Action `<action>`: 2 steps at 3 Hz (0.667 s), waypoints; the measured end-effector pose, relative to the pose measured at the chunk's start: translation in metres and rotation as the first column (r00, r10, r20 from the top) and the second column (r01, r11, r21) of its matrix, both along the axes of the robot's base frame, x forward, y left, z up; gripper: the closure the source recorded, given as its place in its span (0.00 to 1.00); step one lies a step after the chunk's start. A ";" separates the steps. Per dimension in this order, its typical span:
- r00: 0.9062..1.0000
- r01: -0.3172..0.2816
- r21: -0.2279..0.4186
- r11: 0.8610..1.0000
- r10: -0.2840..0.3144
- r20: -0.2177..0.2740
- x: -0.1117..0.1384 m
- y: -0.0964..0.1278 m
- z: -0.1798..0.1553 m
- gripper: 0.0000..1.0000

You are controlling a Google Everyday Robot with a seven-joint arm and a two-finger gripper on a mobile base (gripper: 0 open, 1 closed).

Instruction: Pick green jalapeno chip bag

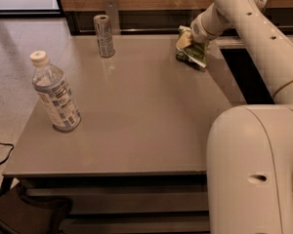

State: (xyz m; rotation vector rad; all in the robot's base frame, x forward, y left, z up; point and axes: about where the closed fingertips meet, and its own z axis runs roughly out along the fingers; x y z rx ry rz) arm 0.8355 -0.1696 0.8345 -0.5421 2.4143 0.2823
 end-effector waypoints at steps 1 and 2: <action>0.994 -0.002 -0.060 0.998 0.008 0.105 -0.015 0.000 0.053 1.00; 0.991 -0.007 -0.079 0.997 0.017 0.131 -0.032 0.004 0.075 1.00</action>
Offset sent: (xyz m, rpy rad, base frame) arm -0.0100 -0.0002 0.0391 -0.0436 -0.0772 0.0037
